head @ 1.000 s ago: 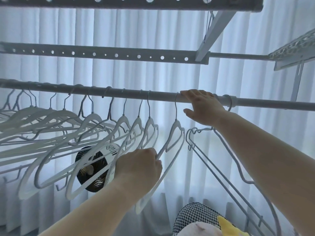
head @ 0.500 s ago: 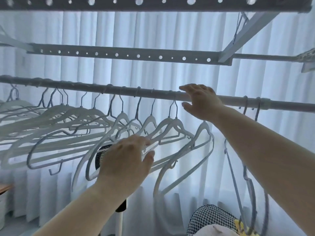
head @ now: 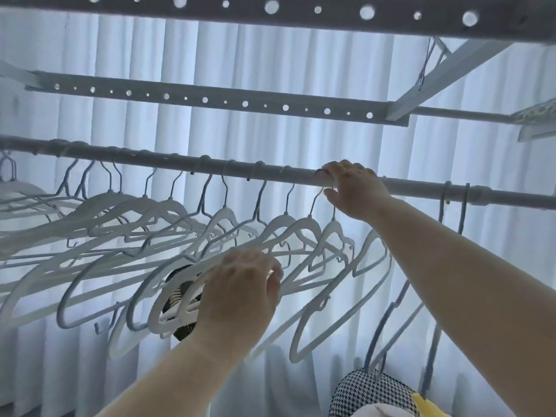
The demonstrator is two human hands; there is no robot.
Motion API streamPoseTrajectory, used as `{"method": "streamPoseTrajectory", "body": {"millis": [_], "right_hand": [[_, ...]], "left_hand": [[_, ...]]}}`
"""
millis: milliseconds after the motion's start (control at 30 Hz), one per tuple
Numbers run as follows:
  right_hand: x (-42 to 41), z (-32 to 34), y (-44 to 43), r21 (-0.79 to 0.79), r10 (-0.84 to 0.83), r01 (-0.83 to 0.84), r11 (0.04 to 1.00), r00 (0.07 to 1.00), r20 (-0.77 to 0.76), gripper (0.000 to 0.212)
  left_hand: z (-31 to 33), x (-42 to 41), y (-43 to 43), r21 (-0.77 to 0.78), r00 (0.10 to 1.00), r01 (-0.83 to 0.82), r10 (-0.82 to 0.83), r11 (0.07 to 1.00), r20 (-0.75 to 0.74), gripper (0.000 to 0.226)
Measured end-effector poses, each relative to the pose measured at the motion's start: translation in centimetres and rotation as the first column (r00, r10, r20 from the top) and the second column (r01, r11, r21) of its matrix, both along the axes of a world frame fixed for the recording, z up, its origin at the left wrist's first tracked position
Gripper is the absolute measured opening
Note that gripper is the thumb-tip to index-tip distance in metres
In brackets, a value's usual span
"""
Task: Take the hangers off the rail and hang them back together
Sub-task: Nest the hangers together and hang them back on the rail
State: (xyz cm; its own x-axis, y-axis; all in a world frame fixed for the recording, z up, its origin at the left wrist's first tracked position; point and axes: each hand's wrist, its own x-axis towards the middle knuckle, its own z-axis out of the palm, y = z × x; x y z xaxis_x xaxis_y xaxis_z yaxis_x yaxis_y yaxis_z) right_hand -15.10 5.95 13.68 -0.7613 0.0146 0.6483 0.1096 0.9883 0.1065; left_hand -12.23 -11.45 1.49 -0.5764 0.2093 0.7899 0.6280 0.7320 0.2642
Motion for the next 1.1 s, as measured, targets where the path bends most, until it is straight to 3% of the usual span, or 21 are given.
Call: {"method": "streamPoseTrajectory", "body": {"millis": [67, 167, 233, 367, 500, 667, 900, 1100], "right_hand": [[0.4, 0.0, 0.7, -0.021, -0.013, 0.013, 1.000, 1.000, 0.000, 0.040], [1.3, 0.1, 1.9, -0.025, -0.027, 0.027, 0.999, 0.999, 0.019, 0.041], [1.9, 0.2, 2.8, -0.026, -0.040, 0.040, 0.999, 0.999, 0.028, 0.041], [2.9, 0.4, 4.3, -0.049, -0.052, 0.054, 0.997, 0.998, 0.047, 0.045], [3.0, 0.5, 4.9, -0.036, -0.037, 0.039, 0.999, 0.997, 0.061, 0.043], [2.9, 0.4, 5.1, -0.025, -0.001, 0.003, 1.000, 0.999, 0.048, 0.043], [2.6, 0.2, 5.0, -0.024, 0.043, -0.042, 0.999, 0.999, 0.015, 0.047], [2.9, 0.2, 6.0, -0.034, 0.085, -0.084, 0.996, 0.996, 0.027, 0.052]], "left_hand": [[-0.2, -0.8, 0.2, -0.008, 0.987, 0.002, -0.004, 1.000, -0.160, 0.015], [0.2, -1.4, 0.6, -0.041, 0.968, -0.019, 0.009, 0.999, -0.249, 0.028], [0.6, -1.5, 1.0, -0.078, 0.957, -0.077, 0.052, 0.994, -0.287, 0.016], [1.5, -1.1, 1.8, -0.281, 0.980, -0.197, 0.192, 0.939, -0.044, 0.037], [1.1, -2.0, 2.9, -0.341, 0.958, -0.277, 0.288, 0.898, -0.021, 0.034], [2.2, -2.2, 3.4, -0.370, 0.953, -0.259, 0.298, 0.892, 0.052, 0.021], [6.4, -2.0, 4.5, -0.423, 0.953, -0.253, 0.300, 0.870, 0.048, 0.024], [4.7, -3.6, 5.9, -0.438, 0.945, -0.242, 0.312, 0.866, 0.096, 0.021]]}}
